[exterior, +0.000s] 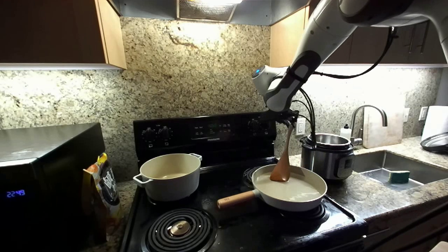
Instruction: Stir the pan using the wooden spatula
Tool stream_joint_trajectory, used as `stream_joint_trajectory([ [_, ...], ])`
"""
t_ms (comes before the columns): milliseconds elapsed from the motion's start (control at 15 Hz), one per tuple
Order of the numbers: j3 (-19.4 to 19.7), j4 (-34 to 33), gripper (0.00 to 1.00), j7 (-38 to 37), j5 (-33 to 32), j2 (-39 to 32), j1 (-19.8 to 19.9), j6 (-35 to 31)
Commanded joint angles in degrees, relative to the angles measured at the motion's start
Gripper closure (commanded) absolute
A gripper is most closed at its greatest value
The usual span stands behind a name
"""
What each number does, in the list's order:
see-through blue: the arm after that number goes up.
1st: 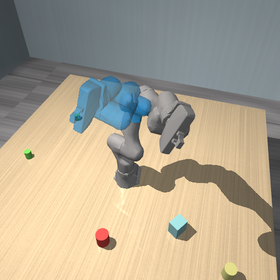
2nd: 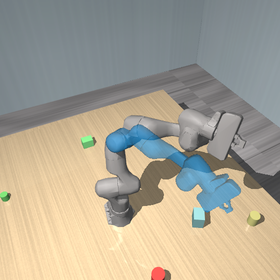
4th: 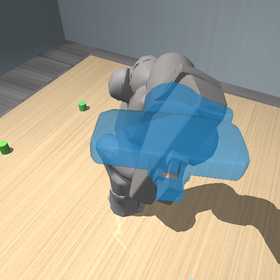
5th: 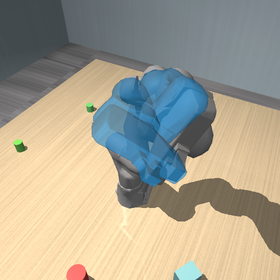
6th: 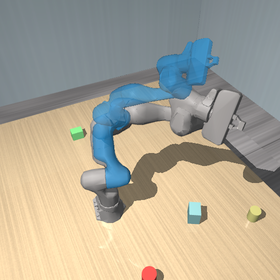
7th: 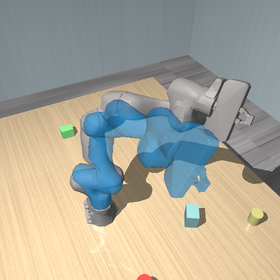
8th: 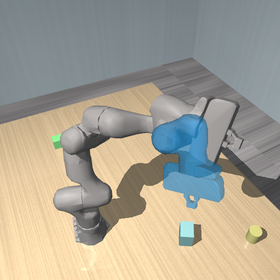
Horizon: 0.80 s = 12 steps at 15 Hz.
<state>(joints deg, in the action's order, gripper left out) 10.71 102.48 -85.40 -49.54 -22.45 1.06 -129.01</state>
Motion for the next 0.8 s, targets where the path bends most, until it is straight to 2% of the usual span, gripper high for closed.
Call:
stream_joint_trajectory([
  [0,-1.5,0.3,0.93,2.1,-1.7,-0.1,-1.8,0.6],
  [333,-2.9,3.2,0.93,2.0,-2.7,-0.7,-2.8,-1.3],
  [733,-2.1,8.7,0.93,1.2,-3.6,-0.2,-1.3,-3.8],
])
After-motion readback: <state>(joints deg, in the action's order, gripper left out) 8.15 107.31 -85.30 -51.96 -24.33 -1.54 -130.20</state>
